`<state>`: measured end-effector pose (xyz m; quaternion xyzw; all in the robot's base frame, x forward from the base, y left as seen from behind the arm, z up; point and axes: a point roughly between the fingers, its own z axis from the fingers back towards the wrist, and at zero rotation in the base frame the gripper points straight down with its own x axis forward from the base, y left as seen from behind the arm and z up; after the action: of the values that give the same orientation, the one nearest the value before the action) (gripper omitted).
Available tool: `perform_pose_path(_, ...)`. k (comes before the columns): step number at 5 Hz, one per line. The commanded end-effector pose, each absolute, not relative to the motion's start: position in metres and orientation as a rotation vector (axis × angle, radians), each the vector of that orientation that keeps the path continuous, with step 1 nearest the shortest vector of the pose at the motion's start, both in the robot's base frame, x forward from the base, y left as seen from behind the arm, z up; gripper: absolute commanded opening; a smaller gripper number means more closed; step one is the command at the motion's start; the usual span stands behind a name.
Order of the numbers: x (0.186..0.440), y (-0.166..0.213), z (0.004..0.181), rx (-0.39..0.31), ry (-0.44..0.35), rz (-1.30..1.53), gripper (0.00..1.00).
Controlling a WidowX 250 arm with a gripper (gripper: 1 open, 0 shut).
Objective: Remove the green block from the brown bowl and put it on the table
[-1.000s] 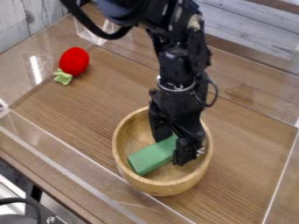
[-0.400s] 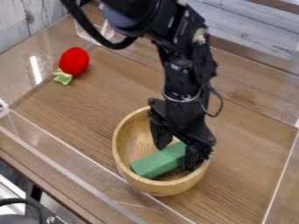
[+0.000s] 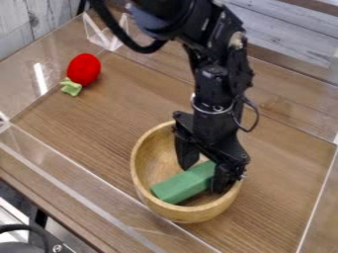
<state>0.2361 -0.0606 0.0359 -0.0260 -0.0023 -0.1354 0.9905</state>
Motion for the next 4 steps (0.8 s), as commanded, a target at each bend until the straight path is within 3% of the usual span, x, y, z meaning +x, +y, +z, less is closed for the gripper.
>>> perform_pose_path(1, 0.247, -0.059, 0.045, -0.056, -0.044, -0.236, 1.00)
perform_pose_path(2, 0.249, -0.052, 0.046, -0.056, -0.041, -0.188, 1.00)
perform_pose_path(3, 0.253, -0.048, 0.039, -0.057, -0.040, -0.195, 0.00)
perform_pose_path(4, 0.252, -0.046, 0.052, -0.060, -0.045, -0.197, 0.00)
